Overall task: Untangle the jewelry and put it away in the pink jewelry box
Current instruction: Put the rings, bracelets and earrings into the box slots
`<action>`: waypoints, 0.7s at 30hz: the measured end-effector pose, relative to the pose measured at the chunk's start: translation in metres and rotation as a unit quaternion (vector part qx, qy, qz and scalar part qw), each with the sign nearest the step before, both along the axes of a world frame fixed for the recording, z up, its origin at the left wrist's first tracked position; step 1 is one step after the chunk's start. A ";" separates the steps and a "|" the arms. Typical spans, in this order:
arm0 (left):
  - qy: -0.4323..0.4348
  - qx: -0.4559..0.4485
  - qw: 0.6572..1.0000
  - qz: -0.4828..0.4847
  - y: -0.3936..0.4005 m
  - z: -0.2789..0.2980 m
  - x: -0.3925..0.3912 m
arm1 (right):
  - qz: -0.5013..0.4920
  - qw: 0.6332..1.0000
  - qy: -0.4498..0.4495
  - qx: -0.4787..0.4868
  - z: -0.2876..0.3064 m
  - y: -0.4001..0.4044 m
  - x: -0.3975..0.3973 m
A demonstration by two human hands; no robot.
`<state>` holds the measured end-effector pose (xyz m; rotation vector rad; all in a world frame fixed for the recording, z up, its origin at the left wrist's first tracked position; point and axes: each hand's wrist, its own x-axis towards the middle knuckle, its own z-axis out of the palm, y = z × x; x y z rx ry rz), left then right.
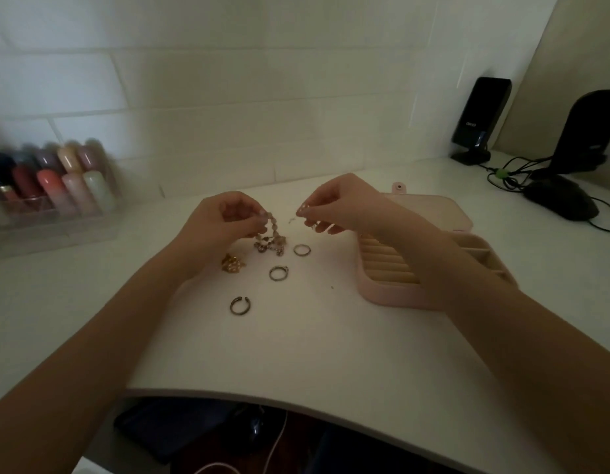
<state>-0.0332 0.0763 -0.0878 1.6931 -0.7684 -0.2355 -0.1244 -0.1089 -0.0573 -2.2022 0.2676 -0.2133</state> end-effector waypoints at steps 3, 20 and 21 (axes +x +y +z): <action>0.058 -0.043 0.997 -0.005 0.000 0.004 -0.002 | 0.002 0.987 0.000 -0.162 -0.004 0.005 0.002; 0.036 -0.052 0.998 -0.019 -0.018 0.023 -0.017 | 0.114 0.969 0.025 0.218 0.001 0.018 -0.006; 0.038 -0.049 0.998 -0.015 -0.019 0.023 -0.017 | 0.117 0.959 0.024 0.258 0.004 0.017 -0.009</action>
